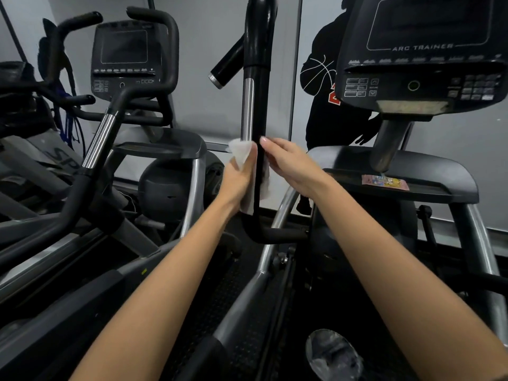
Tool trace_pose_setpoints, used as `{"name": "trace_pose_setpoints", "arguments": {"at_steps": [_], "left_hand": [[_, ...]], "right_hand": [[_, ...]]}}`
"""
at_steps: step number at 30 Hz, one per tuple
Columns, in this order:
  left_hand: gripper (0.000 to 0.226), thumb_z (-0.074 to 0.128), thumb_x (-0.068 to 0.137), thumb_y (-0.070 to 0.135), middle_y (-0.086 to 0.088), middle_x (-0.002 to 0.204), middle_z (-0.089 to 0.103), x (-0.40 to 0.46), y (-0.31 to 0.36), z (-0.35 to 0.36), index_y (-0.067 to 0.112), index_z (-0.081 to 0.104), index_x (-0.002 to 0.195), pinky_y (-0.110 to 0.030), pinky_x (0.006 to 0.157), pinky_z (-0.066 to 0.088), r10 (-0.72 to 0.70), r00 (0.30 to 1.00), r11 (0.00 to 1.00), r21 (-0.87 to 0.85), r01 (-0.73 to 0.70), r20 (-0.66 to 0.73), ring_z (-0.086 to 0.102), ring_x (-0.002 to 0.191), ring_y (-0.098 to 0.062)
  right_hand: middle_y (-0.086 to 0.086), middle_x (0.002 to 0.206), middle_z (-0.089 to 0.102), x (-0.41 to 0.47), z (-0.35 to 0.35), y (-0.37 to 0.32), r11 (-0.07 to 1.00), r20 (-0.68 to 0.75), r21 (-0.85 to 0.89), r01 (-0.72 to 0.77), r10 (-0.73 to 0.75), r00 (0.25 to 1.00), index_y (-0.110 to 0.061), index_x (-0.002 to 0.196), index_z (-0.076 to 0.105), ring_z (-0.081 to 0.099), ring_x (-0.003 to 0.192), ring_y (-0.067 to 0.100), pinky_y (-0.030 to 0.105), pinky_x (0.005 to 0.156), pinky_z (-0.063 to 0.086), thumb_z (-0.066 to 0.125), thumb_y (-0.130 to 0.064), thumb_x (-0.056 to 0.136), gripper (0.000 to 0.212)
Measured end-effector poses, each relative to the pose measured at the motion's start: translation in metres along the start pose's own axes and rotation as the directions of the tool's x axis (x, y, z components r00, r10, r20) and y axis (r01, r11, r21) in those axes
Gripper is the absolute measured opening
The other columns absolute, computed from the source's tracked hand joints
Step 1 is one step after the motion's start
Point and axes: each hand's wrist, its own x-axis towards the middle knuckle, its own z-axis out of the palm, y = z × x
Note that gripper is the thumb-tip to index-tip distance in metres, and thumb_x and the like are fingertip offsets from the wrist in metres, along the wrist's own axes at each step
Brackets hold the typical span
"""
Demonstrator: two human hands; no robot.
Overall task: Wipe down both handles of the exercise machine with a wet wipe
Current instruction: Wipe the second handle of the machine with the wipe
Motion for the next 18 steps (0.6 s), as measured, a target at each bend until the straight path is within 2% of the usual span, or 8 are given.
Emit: {"name": "trace_pose_setpoints", "arguments": {"at_steps": [2,3,6,8,12,14,16,18], "left_hand": [[0.037,0.049,0.091,0.048,-0.004,0.073,0.065,0.005,0.007,0.004,0.015,0.063,0.083,-0.026,0.06,0.052,0.004,0.999,1.0,0.001,-0.004,-0.032,0.062,0.064,-0.014],[0.038,0.051,0.091,0.047,-0.004,0.073,0.064,0.003,0.005,0.004,0.012,0.063,0.085,-0.025,0.06,0.052,-0.002,0.999,1.0,0.007,0.002,-0.037,0.062,0.065,-0.014],[0.026,0.057,0.091,0.036,0.0,0.075,0.064,-0.013,-0.022,0.003,0.011,0.061,0.087,-0.022,0.061,0.051,-0.078,0.996,0.996,0.047,0.08,-0.041,0.061,0.066,-0.009],[0.017,0.061,0.089,0.031,0.004,0.077,0.064,-0.027,-0.044,0.001,0.014,0.061,0.088,-0.018,0.062,0.05,-0.141,0.987,0.989,0.04,0.144,-0.078,0.061,0.069,-0.005],[0.017,0.065,0.085,0.018,0.003,0.089,0.068,-0.041,-0.072,-0.004,0.008,0.062,0.099,-0.01,0.069,0.052,-0.092,0.994,0.996,-0.025,0.091,-0.055,0.066,0.078,0.0],[0.021,0.067,0.084,0.016,-0.002,0.093,0.07,-0.048,-0.082,-0.006,0.004,0.064,0.101,-0.013,0.074,0.052,-0.091,0.996,0.996,-0.002,0.091,-0.019,0.068,0.082,-0.002],[0.027,0.067,0.085,0.021,-0.009,0.098,0.071,-0.05,-0.088,-0.007,0.002,0.065,0.103,-0.019,0.077,0.053,-0.107,0.994,0.994,0.03,0.107,0.004,0.069,0.086,-0.009],[0.025,0.062,0.087,0.033,-0.004,0.089,0.069,-0.044,-0.078,-0.007,0.009,0.064,0.095,-0.013,0.067,0.052,-0.119,0.993,0.99,0.068,0.12,-0.023,0.065,0.078,-0.005]], "right_hand": [[-0.005,0.089,0.066,0.002,0.009,-0.005,0.998,-0.038,0.0,0.058,-0.058,0.998,-0.008,0.11,0.065,0.06,0.086,0.006,0.026,0.084,0.049,0.051,-0.036,0.095,0.035],[-0.005,0.086,0.065,0.003,0.012,-0.004,0.996,-0.06,-0.003,0.084,-0.084,0.995,-0.008,0.106,0.065,0.059,0.083,0.007,0.026,0.08,0.048,0.051,-0.035,0.095,0.033],[0.003,0.106,0.069,0.002,0.016,0.002,0.994,-0.088,0.049,0.099,-0.095,0.992,-0.006,0.114,0.064,0.062,0.104,0.014,0.034,0.101,0.047,0.054,-0.037,0.093,0.038],[0.007,0.118,0.067,0.0,0.017,0.001,0.994,-0.097,0.048,0.098,-0.093,0.991,-0.005,0.121,0.06,0.06,0.115,0.018,0.036,0.106,0.043,0.054,-0.036,0.094,0.042],[0.005,0.109,0.066,-0.004,0.018,-0.003,0.994,-0.066,0.043,0.097,-0.094,0.993,-0.003,0.122,0.059,0.06,0.113,0.021,0.044,0.104,0.045,0.051,-0.036,0.095,0.043],[0.003,0.104,0.065,-0.004,0.018,-0.005,0.995,-0.063,0.027,0.097,-0.095,0.993,-0.002,0.121,0.058,0.06,0.109,0.021,0.046,0.102,0.047,0.051,-0.036,0.095,0.043],[0.006,0.105,0.065,-0.004,0.018,-0.007,0.996,-0.064,0.025,0.09,-0.089,0.994,-0.003,0.12,0.059,0.061,0.108,0.023,0.047,0.1,0.048,0.051,-0.036,0.095,0.042],[0.009,0.105,0.066,-0.003,0.015,-0.008,0.996,-0.054,0.027,0.079,-0.078,0.996,-0.003,0.118,0.06,0.062,0.107,0.025,0.047,0.099,0.049,0.05,-0.035,0.096,0.039]]}}
